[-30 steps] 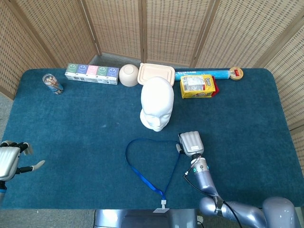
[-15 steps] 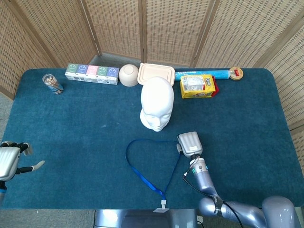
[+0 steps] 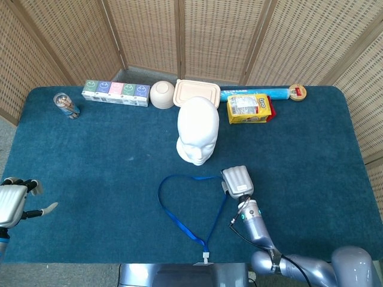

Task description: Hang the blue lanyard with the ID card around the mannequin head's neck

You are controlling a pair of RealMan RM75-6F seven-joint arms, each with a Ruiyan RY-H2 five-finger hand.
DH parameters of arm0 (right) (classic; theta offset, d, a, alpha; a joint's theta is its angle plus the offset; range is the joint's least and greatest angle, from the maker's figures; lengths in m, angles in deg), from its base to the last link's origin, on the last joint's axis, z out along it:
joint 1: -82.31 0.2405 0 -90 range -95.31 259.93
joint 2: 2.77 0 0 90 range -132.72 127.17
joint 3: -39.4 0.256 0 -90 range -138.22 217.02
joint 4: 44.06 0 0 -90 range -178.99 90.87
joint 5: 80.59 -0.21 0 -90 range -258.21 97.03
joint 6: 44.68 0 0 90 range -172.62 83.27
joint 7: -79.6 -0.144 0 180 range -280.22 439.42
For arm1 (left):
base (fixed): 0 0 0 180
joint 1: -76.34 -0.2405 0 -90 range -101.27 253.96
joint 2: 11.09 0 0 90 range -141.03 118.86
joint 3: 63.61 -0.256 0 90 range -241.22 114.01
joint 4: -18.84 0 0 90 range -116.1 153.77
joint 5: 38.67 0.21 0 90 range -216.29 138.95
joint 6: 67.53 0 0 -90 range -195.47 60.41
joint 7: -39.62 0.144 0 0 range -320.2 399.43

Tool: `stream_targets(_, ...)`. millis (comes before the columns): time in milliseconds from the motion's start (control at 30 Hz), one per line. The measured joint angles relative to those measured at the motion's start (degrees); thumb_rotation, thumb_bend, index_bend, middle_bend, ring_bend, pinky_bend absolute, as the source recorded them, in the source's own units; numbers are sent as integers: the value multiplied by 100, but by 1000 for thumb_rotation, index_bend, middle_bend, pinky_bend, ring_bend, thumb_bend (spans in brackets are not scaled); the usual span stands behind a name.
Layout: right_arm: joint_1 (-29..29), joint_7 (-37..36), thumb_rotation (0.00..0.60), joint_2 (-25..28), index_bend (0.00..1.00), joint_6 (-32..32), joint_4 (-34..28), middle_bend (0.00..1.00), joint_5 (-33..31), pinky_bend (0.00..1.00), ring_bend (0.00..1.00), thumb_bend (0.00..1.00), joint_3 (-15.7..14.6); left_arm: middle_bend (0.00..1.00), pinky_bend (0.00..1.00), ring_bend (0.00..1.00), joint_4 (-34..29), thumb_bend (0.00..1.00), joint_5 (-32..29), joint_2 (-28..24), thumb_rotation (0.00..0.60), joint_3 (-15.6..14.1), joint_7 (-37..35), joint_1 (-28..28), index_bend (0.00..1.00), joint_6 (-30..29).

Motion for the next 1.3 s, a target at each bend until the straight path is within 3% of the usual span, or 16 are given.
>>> stream_targets(400,-40,-53,588,93,649,-63,-227,868,18,1000,1000,537,-6,555,323,514,134,111,290,77,276,-21,45,301,530,305)
stream_targets(600,-47,-29,591,93,653,-101,-298,871,-25,1000,1000,538,9,555,407,573,-90,111,233,169,274,125,468,576,531,542)
stream_targets(833,-68,-21,600,115,658,-145,-350,874,-36,1000,1000,539,-8,566,478,605,-414,111,-51,340,275,322,1101,1137,531,1219)
stream_targets(1100,-98,-28,600,117,660,-172,-364,875,-58,1000,1000,540,-34,670,626,698,-517,111,-435,780,270,559,1842,1673,530,1604)
stream_targets(1300,-112,-45,600,117,660,-183,-341,875,-56,1000,1000,541,-44,831,809,867,-481,112,-592,1041,274,643,2229,1977,530,1802)
